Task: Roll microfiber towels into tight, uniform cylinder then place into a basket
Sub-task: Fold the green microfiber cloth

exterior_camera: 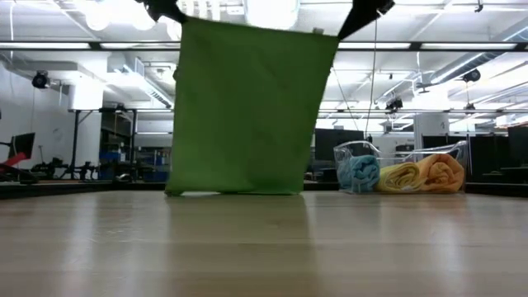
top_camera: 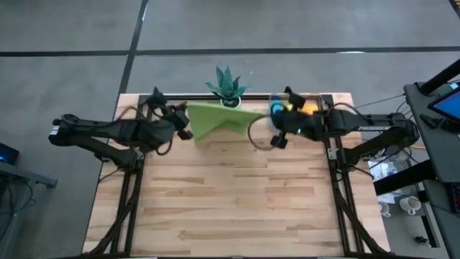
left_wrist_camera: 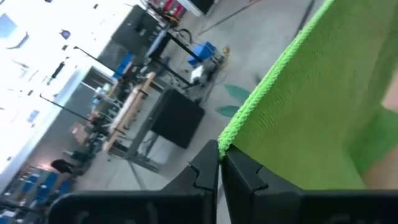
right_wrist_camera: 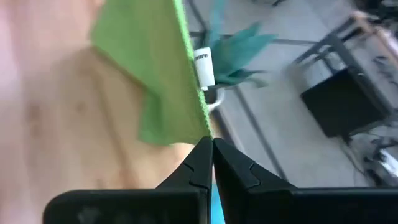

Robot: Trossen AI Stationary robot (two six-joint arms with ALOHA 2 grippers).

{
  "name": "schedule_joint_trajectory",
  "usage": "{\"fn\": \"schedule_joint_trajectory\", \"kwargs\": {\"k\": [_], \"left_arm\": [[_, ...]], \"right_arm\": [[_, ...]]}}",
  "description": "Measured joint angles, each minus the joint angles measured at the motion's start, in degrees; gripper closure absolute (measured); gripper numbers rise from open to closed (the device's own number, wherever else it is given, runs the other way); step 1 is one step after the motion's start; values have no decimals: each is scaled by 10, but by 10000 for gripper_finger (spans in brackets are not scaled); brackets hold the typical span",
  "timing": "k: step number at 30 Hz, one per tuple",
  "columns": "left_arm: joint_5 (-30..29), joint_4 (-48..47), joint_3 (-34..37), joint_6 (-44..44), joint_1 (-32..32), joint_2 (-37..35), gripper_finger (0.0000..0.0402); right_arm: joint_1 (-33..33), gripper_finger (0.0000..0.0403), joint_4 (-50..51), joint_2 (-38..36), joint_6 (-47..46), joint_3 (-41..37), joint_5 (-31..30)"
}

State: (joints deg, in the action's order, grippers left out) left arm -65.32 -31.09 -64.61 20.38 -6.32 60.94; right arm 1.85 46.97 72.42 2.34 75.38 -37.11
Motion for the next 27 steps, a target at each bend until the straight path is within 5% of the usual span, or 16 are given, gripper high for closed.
{"fn": "schedule_joint_trajectory", "kwargs": {"k": [7, 14, 21, 27], "left_arm": [[0, 1, 56, -151, -117, 37, 401], [-6, 12, -17, -215, -190, 70, 401], [-8, 11, -107, -168, -131, 67, 401], [66, 13, -157, -127, 9, 62, 401]], "right_arm": [[116, 395, 12, 0, -88, -44, 32], [195, 395, 13, 0, -118, 2, 9], [151, 395, 66, 0, -75, 93, -78], [36, 395, 72, 0, -12, 153, -81]]}}
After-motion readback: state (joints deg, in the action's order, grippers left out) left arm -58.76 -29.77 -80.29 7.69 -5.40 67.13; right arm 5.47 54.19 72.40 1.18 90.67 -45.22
